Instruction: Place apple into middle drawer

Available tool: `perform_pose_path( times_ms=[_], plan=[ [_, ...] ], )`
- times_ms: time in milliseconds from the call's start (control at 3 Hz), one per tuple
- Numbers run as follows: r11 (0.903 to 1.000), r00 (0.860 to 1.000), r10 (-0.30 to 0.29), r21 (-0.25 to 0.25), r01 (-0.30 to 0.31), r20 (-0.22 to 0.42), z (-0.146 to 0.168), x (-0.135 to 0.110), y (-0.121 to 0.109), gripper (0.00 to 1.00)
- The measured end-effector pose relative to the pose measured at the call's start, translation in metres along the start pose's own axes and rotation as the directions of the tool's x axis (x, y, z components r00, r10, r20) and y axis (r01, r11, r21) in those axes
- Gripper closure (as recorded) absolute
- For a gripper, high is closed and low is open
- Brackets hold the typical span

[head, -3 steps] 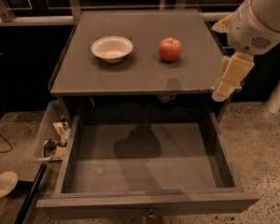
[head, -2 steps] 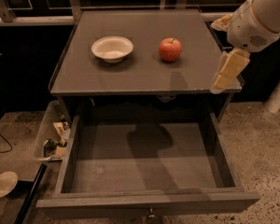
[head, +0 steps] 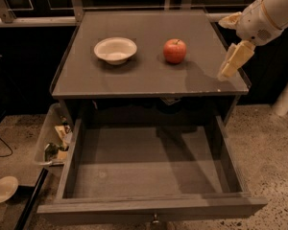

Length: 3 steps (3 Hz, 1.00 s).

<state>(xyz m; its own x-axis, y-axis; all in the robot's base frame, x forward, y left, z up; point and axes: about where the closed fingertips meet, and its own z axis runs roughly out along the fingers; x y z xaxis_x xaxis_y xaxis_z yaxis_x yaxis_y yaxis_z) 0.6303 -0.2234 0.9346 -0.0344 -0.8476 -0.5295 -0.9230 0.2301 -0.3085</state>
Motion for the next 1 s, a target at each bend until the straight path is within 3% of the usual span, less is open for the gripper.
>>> perform_pose_path(
  times_ms=[333, 667, 1000],
  plan=[
    [1.0, 1.0, 0.0, 0.0, 0.0, 0.0, 0.0, 0.0, 0.0, 0.0],
    [0.9998, 0.997, 0.004, 0.021, -0.006, 0.076, 0.014, -0.007, -0.008, 0.0],
    [0.9949, 0.965, 0.073, 0.049, -0.088, 0.253, 0.046, -0.017, -0.027, 0.0]
  ],
)
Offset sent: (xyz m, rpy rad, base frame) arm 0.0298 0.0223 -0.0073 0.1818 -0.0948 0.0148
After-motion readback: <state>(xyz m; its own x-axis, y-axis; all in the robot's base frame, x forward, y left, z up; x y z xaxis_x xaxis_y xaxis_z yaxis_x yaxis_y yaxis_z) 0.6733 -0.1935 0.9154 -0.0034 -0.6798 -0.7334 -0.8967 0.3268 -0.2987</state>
